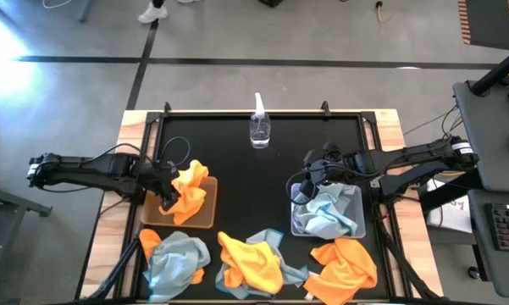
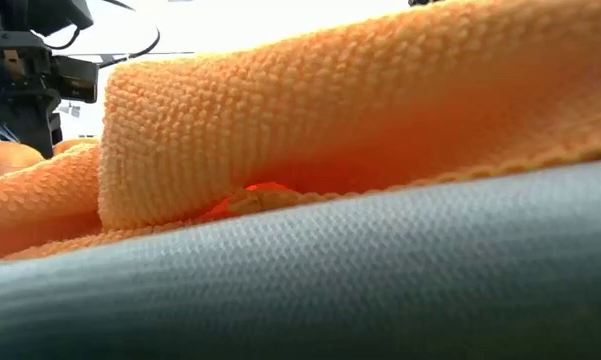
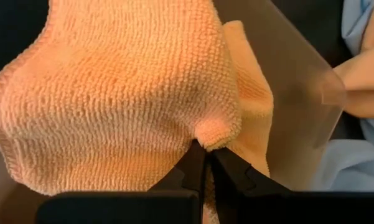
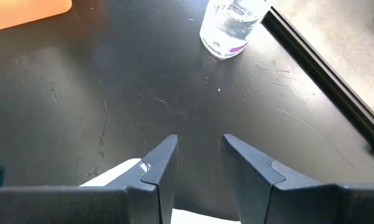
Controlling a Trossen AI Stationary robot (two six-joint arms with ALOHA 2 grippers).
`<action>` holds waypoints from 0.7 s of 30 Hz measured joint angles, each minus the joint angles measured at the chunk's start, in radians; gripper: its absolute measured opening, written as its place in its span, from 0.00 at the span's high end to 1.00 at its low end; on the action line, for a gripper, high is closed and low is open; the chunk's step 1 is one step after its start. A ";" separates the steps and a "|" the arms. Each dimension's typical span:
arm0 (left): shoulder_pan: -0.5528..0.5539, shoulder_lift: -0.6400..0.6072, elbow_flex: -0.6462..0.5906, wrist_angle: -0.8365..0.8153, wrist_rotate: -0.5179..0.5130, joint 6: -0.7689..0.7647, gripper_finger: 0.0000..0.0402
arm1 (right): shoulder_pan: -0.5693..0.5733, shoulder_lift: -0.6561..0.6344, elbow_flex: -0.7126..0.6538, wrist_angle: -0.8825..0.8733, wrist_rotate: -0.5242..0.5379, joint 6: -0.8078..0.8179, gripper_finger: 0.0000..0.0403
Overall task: Sort microfiber towel by color & place in baskets
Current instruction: Put the top orange microfiber cloth into the orange bin
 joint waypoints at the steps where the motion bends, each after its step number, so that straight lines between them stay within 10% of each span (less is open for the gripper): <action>1: 0.000 0.002 0.002 0.005 0.000 0.000 1.00 | 0.000 0.000 0.000 0.000 0.000 0.000 0.71; 14: 0.000 0.016 0.037 0.083 0.146 0.002 0.82 | 0.000 0.000 0.000 0.000 0.000 -0.009 0.71; 21: 0.000 0.038 0.036 0.116 0.004 0.084 0.76 | 0.000 0.000 0.000 0.000 0.000 -0.016 0.71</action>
